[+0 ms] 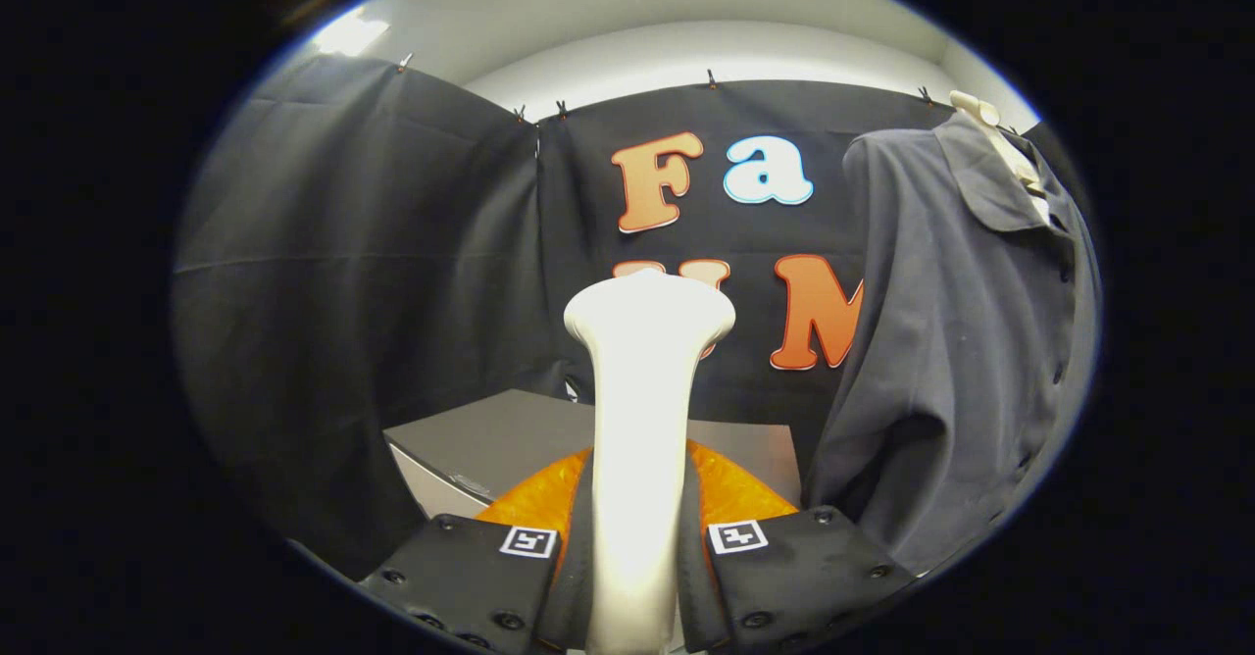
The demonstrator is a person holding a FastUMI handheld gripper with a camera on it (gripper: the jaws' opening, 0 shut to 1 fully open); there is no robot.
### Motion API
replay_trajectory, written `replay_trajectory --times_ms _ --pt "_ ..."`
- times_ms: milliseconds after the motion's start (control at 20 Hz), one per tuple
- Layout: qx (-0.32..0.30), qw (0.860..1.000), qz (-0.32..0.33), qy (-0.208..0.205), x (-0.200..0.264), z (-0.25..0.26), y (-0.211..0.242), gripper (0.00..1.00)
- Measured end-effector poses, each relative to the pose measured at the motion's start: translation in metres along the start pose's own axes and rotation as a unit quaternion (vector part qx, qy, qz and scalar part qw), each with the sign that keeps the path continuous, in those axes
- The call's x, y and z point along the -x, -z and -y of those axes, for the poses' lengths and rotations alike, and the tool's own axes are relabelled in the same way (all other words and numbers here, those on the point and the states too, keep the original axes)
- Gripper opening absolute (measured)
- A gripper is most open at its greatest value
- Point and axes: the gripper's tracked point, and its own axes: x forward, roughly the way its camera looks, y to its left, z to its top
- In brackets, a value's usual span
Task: Iron the clothes twice with a garment steamer, once on the left side and once on the right side.
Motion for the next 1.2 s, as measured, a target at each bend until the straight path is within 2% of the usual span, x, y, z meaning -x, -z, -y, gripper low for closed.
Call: replay_trajectory --times_ms 300,900,1200 --pt "0.006 0.999 0.038 0.005 0.049 0.028 -0.026 0.42" --pt "0.0 0.993 0.07 0.092 0.123 0.131 -0.042 0.42" --pt "-0.003 0.99 0.067 0.124 0.138 0.174 -0.037 0.42"
